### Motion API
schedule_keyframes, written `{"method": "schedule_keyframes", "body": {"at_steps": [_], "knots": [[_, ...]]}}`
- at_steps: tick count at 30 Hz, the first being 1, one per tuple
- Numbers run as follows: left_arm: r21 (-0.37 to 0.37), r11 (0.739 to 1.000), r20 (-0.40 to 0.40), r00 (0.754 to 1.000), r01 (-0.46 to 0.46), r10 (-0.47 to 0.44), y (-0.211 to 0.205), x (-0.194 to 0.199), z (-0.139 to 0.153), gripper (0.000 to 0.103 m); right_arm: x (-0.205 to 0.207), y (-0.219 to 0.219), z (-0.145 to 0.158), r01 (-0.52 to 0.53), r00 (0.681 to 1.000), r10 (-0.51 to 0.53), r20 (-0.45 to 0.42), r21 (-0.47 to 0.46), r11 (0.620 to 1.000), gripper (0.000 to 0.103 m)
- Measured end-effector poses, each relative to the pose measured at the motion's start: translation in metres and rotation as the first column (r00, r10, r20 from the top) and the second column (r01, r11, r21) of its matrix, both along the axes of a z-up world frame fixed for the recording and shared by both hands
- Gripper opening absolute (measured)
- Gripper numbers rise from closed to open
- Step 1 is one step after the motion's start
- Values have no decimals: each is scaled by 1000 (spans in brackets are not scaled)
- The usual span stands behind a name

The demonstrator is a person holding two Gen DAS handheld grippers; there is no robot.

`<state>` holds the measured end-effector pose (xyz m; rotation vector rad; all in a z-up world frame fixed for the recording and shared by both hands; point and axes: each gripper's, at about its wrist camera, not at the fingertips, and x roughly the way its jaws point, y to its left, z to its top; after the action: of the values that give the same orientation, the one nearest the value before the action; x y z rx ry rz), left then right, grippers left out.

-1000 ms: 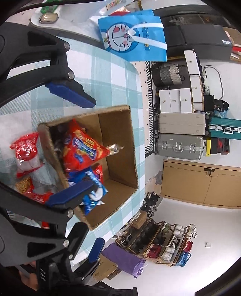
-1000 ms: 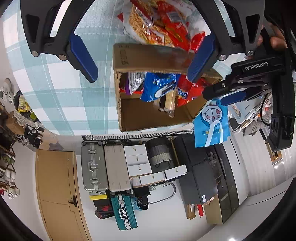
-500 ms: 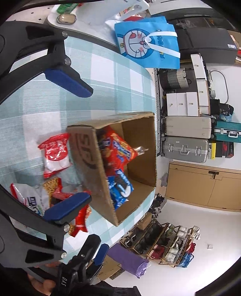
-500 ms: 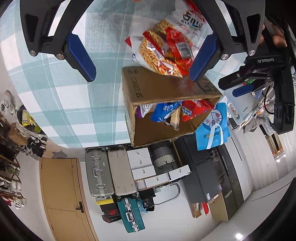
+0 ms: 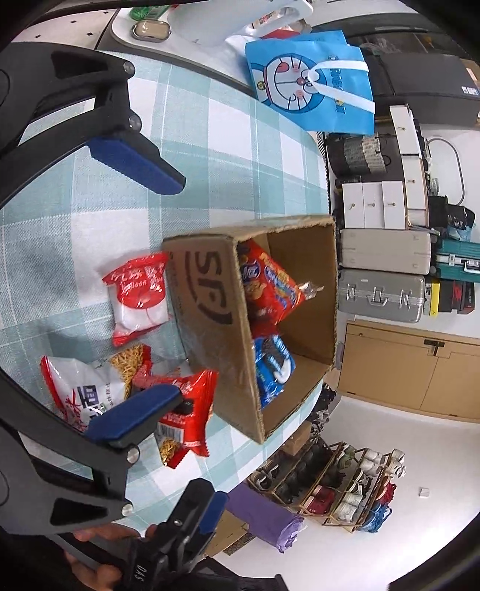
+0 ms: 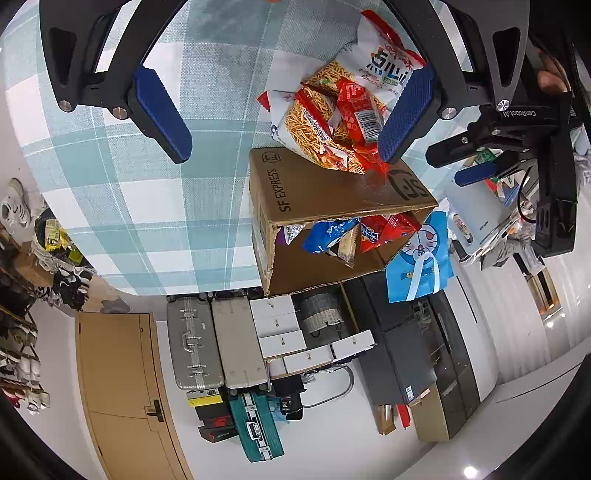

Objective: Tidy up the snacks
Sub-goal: 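Move the left gripper to the red striped bag and grasp it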

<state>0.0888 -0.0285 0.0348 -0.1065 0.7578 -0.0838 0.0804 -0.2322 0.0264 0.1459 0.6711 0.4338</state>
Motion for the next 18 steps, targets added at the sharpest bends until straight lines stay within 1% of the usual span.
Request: {"method": "schedule_keyframes", "body": {"at_steps": [8, 13, 18], "knots": [[13, 999, -10, 999, 50, -50, -23, -1, -3, 102, 0, -1, -4, -32, 999, 31, -28, -28, 999, 102], [19, 997, -14, 997, 78, -78, -36, -2, -5, 102, 4, -2, -9, -11, 999, 9, -45, -43, 999, 102], [12, 995, -29, 995, 101, -100, -45, 2, -11, 102, 10, -12, -13, 37, 997, -39, -70, -20, 999, 102]]}}
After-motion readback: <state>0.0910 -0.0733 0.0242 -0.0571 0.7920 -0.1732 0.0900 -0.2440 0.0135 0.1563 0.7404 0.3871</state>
